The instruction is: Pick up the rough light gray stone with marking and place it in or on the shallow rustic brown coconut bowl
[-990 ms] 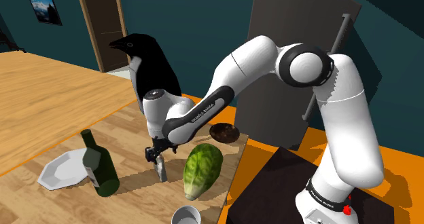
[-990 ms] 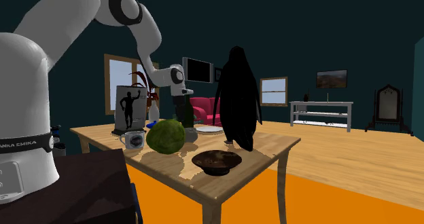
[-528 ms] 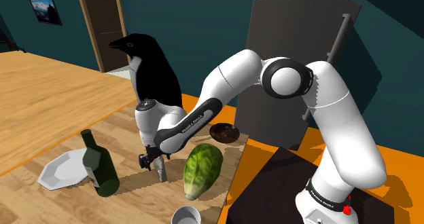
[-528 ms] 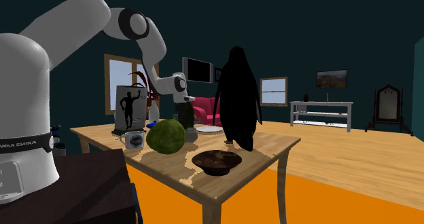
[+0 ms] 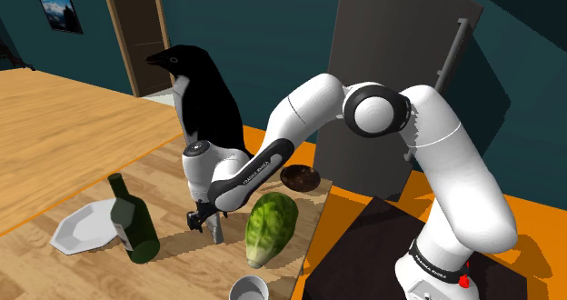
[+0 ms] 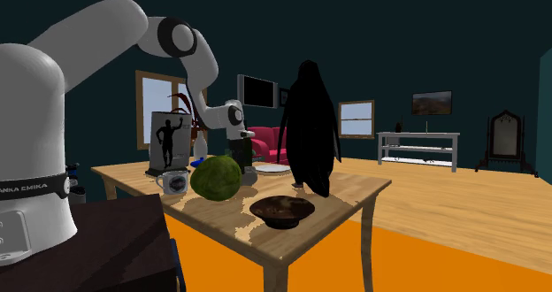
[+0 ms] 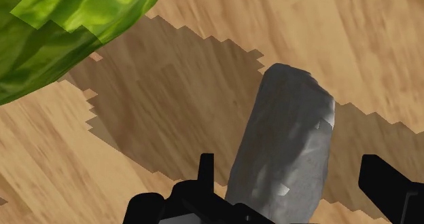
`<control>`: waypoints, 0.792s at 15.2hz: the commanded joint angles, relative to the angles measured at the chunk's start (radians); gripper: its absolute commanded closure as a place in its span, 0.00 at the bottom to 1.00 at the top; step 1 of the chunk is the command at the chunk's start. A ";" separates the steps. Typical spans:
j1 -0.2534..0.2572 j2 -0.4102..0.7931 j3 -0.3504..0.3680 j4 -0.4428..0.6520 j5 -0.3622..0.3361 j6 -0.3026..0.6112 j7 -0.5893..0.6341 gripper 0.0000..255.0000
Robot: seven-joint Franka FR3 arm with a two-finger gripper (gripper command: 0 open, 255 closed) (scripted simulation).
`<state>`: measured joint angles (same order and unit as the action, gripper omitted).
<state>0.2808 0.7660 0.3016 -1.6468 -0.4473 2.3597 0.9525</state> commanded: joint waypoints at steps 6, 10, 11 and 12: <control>0.000 0.000 0.000 0.000 0.000 0.000 0.000 1.00; 0.000 0.000 0.000 -0.001 0.000 0.001 0.000 1.00; 0.000 0.000 0.000 -0.001 0.000 0.001 0.000 1.00; 0.000 0.000 0.000 -0.001 0.000 0.001 0.001 1.00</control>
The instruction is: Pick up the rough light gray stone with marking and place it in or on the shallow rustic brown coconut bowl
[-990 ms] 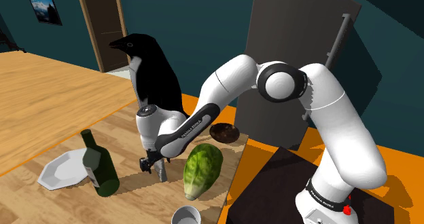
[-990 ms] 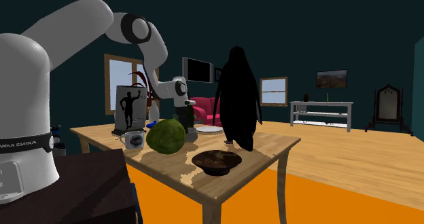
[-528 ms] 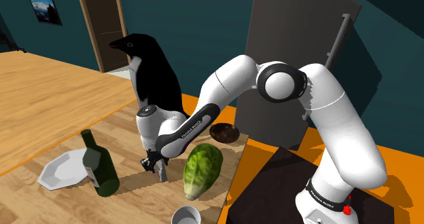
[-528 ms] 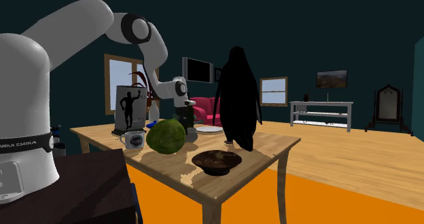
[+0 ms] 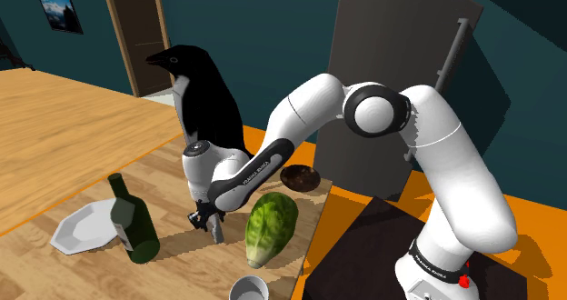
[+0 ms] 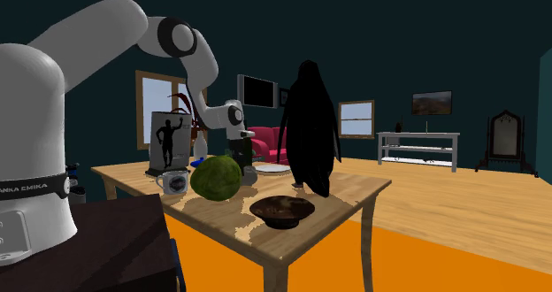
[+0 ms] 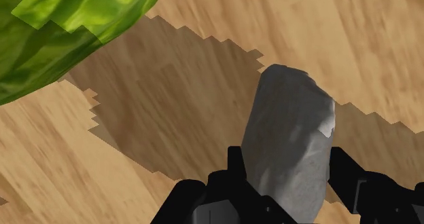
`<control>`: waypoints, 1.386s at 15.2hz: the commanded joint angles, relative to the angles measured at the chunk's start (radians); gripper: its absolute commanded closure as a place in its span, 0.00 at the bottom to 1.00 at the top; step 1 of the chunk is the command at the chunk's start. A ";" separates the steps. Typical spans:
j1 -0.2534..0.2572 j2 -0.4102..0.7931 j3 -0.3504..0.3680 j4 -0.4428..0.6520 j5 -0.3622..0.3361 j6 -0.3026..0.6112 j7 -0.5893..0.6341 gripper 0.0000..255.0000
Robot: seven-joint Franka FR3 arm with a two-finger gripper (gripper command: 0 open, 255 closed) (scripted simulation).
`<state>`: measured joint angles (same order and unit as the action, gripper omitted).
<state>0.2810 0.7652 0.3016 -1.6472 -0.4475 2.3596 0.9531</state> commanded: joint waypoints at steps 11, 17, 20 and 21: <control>-0.021 -0.092 0.031 -0.012 0.036 -0.078 -0.029 1.00; -0.031 -0.142 0.047 -0.009 0.059 -0.129 -0.046 1.00; -0.036 -0.165 0.055 -0.004 0.070 -0.156 -0.055 1.00; -0.037 -0.172 0.057 -0.001 0.074 -0.166 -0.058 1.00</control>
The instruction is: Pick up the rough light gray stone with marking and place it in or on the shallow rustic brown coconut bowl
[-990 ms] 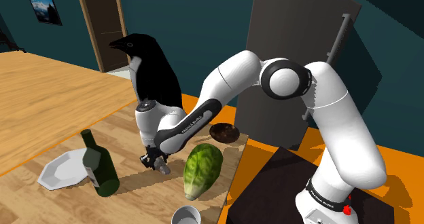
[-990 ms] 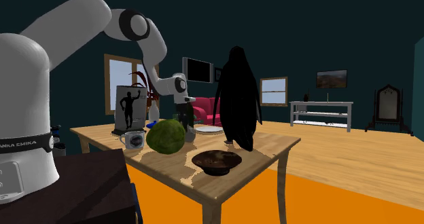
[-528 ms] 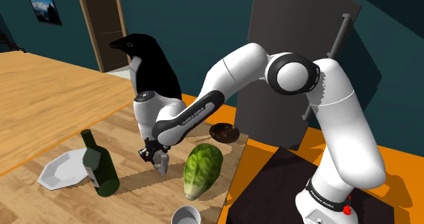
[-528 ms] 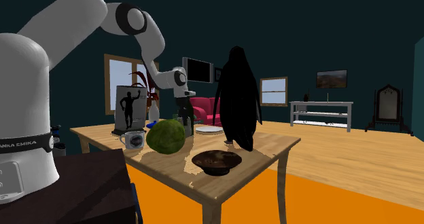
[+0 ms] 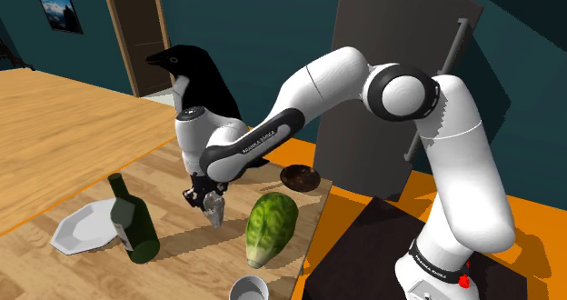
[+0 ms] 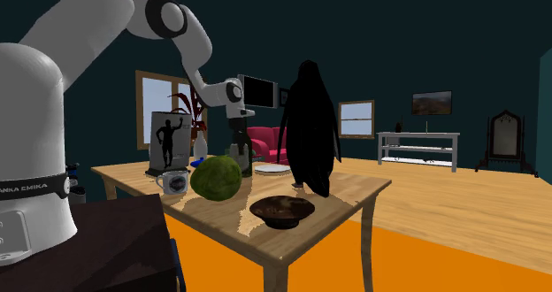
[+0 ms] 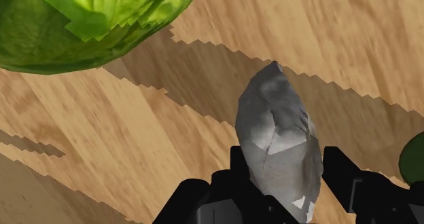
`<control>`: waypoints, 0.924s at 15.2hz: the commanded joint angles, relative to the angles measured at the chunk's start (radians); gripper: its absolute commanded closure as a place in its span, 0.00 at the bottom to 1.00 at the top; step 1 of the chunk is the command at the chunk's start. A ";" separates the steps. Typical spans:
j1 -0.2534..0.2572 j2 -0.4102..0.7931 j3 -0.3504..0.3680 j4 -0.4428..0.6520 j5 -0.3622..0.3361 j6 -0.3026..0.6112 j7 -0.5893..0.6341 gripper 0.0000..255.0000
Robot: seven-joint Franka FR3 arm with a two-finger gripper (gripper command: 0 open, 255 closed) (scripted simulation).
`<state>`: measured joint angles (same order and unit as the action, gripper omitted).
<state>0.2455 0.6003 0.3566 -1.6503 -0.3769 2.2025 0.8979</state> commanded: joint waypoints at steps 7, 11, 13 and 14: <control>-0.090 -0.126 0.009 -0.144 0.036 0.033 -0.075 1.00; -0.170 -0.213 0.004 -0.271 0.063 0.089 -0.152 1.00; -0.209 -0.252 0.000 -0.327 0.078 0.114 -0.195 1.00; -0.228 -0.271 -0.003 -0.353 0.085 0.126 -0.218 1.00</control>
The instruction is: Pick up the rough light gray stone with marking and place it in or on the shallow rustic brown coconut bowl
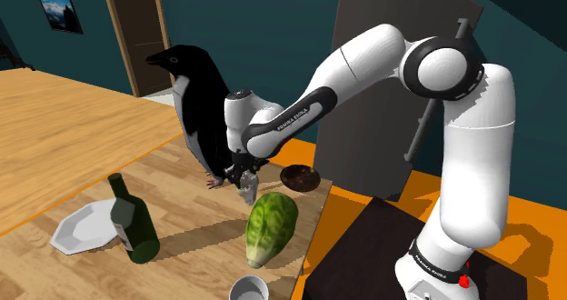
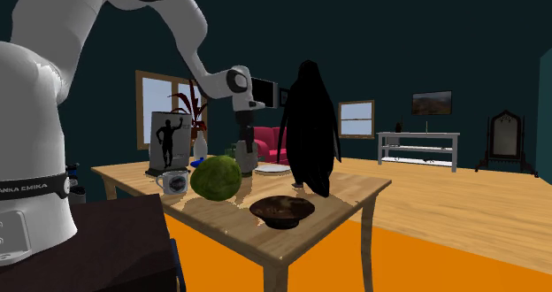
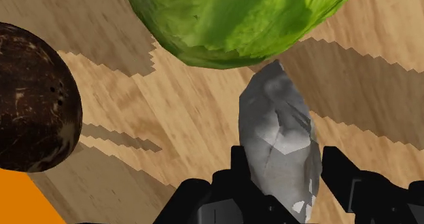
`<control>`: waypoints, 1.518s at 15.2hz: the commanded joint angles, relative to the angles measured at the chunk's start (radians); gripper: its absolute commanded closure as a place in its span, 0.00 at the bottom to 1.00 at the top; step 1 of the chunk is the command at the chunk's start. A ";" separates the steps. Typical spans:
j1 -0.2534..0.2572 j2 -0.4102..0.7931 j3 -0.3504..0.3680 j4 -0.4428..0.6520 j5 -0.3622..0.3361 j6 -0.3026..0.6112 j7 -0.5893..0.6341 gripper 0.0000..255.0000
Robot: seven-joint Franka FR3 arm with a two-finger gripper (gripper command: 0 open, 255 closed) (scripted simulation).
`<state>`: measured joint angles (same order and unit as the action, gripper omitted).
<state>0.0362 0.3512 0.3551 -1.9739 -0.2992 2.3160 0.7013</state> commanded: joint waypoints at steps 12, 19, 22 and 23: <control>-0.226 -0.190 -0.070 -0.249 0.099 0.112 -0.334 1.00; -0.335 -0.234 -0.133 -0.300 0.141 0.140 -0.532 1.00; -0.382 -0.239 -0.164 -0.304 0.157 0.145 -0.622 1.00; -0.381 -0.230 -0.165 -0.307 0.152 0.158 -0.618 1.00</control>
<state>-0.3362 0.1186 0.1958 -2.2841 -0.1495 2.4722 0.1023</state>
